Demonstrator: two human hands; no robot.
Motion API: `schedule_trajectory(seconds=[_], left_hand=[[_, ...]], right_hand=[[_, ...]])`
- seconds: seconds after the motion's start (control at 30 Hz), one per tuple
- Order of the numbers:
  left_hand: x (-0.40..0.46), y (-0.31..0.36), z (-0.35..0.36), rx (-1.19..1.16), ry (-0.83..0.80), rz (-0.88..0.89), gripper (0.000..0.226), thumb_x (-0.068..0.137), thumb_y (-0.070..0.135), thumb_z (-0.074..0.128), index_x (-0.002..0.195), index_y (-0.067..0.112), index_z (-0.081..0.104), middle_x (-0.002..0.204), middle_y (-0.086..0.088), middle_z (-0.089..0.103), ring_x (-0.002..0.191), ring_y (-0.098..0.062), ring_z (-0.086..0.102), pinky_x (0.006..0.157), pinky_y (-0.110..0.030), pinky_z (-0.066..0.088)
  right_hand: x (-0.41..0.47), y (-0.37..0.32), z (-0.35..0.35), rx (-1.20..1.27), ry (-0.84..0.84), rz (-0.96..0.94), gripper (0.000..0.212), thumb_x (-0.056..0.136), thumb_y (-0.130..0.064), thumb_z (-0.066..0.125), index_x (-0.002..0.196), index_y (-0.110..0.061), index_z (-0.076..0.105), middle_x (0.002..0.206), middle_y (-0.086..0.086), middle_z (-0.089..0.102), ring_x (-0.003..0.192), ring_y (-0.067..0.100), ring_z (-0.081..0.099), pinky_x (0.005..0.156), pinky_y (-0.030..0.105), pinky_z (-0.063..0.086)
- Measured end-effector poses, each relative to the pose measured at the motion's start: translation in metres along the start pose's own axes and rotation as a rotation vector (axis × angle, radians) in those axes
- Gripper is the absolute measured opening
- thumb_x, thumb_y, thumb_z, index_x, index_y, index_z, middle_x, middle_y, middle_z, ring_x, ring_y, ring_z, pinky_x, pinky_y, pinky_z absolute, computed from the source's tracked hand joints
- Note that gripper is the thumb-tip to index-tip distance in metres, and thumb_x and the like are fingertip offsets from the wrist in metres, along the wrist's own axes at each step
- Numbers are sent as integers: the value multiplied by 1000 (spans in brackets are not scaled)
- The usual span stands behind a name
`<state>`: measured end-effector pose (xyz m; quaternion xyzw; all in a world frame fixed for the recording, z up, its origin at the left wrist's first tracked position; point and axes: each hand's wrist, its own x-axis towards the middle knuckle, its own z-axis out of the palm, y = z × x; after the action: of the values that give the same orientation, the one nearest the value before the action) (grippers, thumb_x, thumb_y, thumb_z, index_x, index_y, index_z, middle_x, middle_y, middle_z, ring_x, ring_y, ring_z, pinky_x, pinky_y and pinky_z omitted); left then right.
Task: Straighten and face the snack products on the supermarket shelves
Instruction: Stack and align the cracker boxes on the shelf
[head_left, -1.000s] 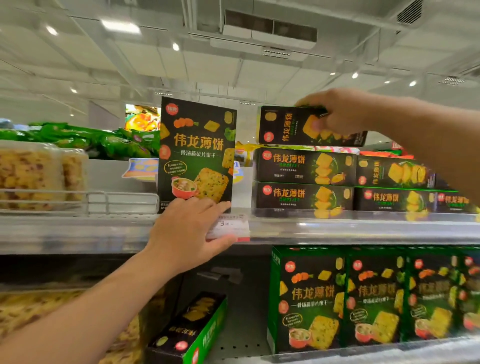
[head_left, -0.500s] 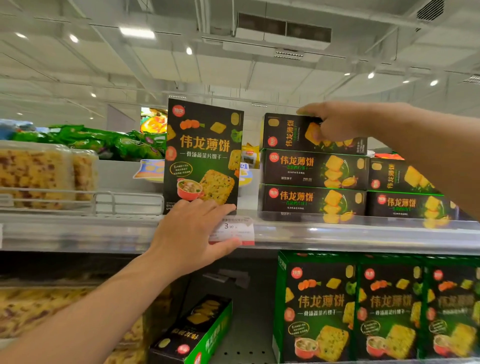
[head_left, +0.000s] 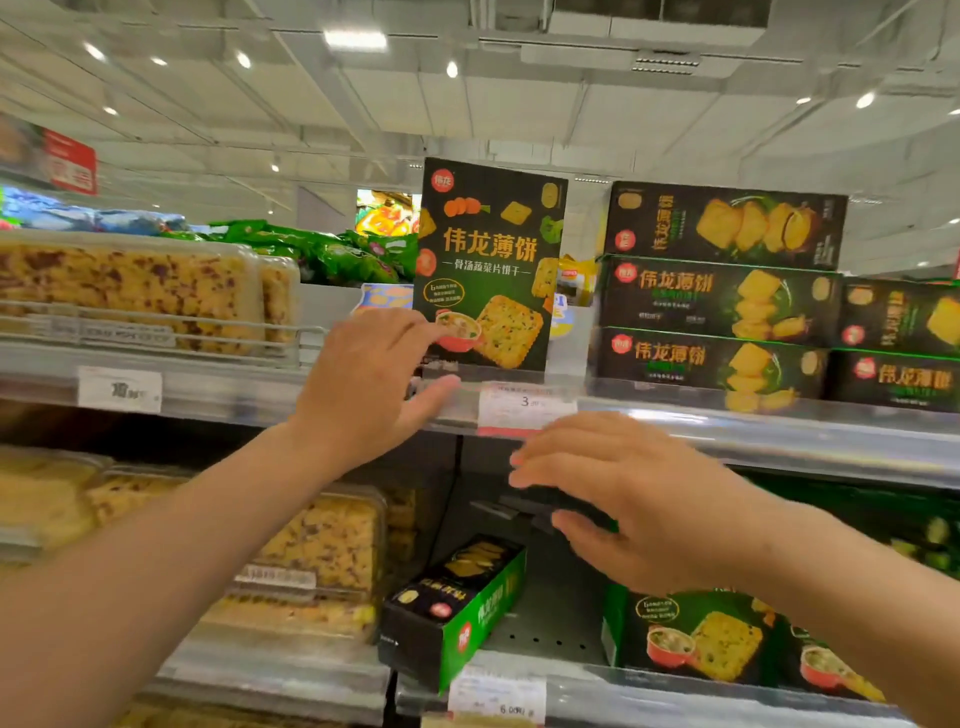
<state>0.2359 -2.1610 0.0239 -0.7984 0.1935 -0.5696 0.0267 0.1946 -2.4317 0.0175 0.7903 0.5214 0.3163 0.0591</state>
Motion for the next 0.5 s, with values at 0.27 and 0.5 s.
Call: schedule_trajectory(seconds=[0.27,0.5], left_hand=[[-16,-27,13,120,-62,10,71,84,66,47,128,13,59,114,-14,59,101,-36,56,84,-46,39],[-19,-30,30,114,38,46,59,86,64,46,114,16,65,110,-14,57,100,-37,54,86,-46,37]], right_hand=[[7,-32,132,201,-337,265,76,85,-38,61,147,-40,16,153,-12,24,141,12,19,114,32,22],[-3,-40,193,271,-371,572,76,75,-52,69,136,-42,24,143,-10,39,130,17,41,107,32,35]])
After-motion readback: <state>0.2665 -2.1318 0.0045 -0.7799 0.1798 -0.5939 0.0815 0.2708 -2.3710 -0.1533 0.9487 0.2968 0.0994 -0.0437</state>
